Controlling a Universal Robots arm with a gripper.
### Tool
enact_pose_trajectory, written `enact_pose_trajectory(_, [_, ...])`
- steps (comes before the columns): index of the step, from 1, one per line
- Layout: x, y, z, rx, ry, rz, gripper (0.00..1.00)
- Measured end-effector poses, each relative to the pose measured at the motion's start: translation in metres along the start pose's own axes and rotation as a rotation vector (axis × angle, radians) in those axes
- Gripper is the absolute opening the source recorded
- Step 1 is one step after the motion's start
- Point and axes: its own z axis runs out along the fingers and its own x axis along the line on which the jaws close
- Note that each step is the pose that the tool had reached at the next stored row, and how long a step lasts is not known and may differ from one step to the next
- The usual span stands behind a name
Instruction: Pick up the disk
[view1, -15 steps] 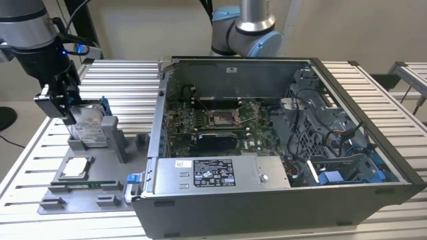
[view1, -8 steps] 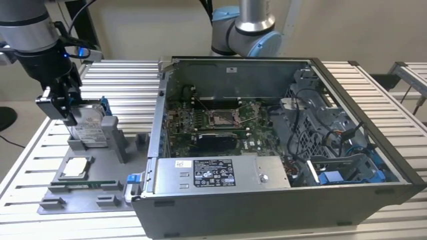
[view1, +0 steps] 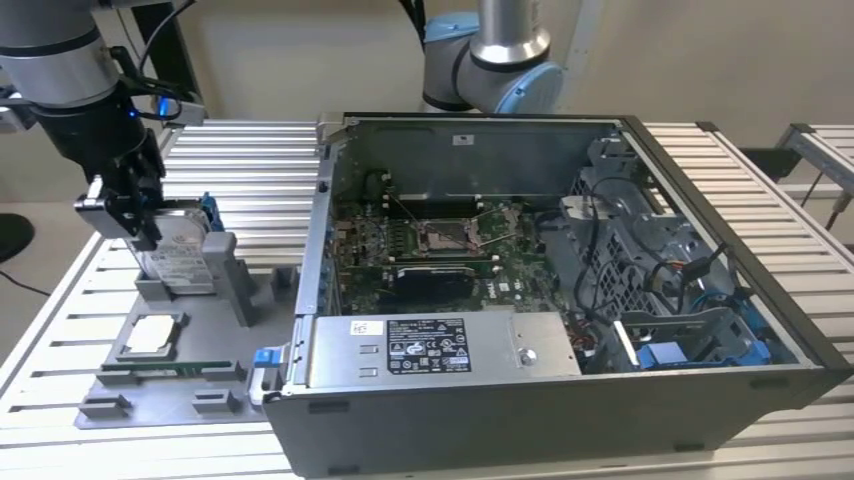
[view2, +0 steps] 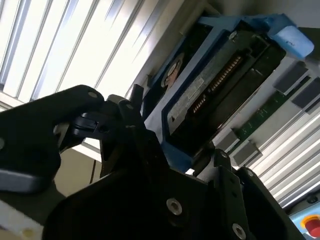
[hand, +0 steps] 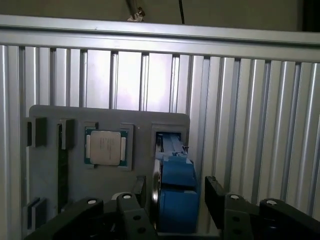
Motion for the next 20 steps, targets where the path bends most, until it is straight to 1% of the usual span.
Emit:
enact_pose_trajectory(5, [0.0000, 0.0000, 0.0003, 0.0001, -0.0001, 0.000, 1.00])
enact_pose_trajectory(9, [0.0001, 0.0000, 0.0011, -0.0001, 0.0018, 0.000, 1.00])
enact_pose_trajectory(18, [0.0001, 0.0001, 0.0057, -0.0001, 0.0035, 0.000, 1.00])
enact_pose_trajectory(20, [0.0001, 0.0001, 0.0059, -0.0004, 0.0037, 0.000, 1.00])
